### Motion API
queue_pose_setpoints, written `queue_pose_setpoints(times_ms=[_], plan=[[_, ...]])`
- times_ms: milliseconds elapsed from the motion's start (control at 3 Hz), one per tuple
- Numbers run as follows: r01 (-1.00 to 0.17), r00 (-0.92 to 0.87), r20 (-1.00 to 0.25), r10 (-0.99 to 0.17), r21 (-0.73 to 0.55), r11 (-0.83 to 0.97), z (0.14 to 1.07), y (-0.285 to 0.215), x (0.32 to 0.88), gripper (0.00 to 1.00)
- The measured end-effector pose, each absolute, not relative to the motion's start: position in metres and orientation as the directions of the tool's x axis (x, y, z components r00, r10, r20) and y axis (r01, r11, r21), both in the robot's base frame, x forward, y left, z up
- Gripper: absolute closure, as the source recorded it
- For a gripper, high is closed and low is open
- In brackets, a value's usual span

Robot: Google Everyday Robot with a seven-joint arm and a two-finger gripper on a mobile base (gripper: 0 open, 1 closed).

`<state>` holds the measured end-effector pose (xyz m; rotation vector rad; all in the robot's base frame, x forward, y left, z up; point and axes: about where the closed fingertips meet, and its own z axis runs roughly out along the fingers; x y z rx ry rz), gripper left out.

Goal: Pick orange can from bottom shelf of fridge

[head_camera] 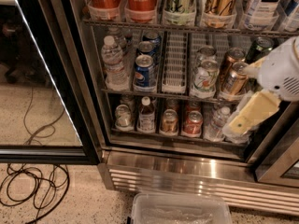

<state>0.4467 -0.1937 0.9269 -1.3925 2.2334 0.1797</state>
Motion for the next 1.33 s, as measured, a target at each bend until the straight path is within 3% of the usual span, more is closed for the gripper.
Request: queue_pose_setpoints(times_ms=[333, 1000, 1333], plan=[[-0.847, -0.353, -0.57, -0.742, -0.141, 0.512, 0.934, -0.179, 0.456, 0.0], [-0.828, -0.371, -0.615, -0.696, -0.12, 0.547, 0.921, -0.167, 0.461, 0.0], [-0.779, -0.424, -0.69, -0.587, -0.052, 0.625, 0.89, -0.145, 0.465, 0.0]])
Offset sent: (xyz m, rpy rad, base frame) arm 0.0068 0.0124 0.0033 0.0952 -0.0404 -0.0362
